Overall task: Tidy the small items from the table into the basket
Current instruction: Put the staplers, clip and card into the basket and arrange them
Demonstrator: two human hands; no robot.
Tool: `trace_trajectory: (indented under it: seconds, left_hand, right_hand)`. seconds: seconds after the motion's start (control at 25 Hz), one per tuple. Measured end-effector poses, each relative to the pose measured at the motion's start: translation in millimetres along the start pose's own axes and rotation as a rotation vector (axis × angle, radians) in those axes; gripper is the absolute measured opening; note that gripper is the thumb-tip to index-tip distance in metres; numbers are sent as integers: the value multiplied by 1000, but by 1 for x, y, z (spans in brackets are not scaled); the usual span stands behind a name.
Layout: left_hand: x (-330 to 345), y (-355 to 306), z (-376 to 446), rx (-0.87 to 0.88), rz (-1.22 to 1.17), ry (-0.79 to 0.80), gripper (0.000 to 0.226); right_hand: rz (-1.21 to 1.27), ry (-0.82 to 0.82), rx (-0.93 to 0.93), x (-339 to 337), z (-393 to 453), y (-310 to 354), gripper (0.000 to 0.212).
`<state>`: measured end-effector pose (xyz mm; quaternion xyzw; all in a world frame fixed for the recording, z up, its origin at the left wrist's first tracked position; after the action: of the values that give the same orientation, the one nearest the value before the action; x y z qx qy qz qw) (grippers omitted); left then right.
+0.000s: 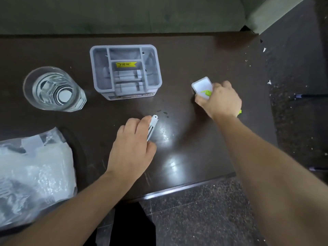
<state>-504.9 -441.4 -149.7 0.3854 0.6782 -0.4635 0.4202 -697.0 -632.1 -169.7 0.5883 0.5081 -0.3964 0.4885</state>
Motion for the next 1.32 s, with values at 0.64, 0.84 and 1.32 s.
trace_trajectory:
  seconds: [0.64,0.84,1.32]
  left_hand:
    - [-125,213,-143,-283,-53,-152,56]
    - [-182,295,-180,-383,-39,-249,58]
    - [-289,521,-237,-832,17,-471,62]
  right_hand:
    - [390,-95,-49,42,-264,227,62]
    - [421,-141,-379,45,-310,351,67]
    - [431,26,-915,40,-384,619,61]
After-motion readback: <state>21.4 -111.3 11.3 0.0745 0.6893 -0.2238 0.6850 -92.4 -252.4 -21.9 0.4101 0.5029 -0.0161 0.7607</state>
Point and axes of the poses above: each hand's wrist, its own z-axis towards the middle knuckle, its own x-axis out of the palm, y = z × x, the point moved 6 cm from there along z, towards the middle knuckle, and after that the axes turned 14 degrees about z, right-handed, at the moved point
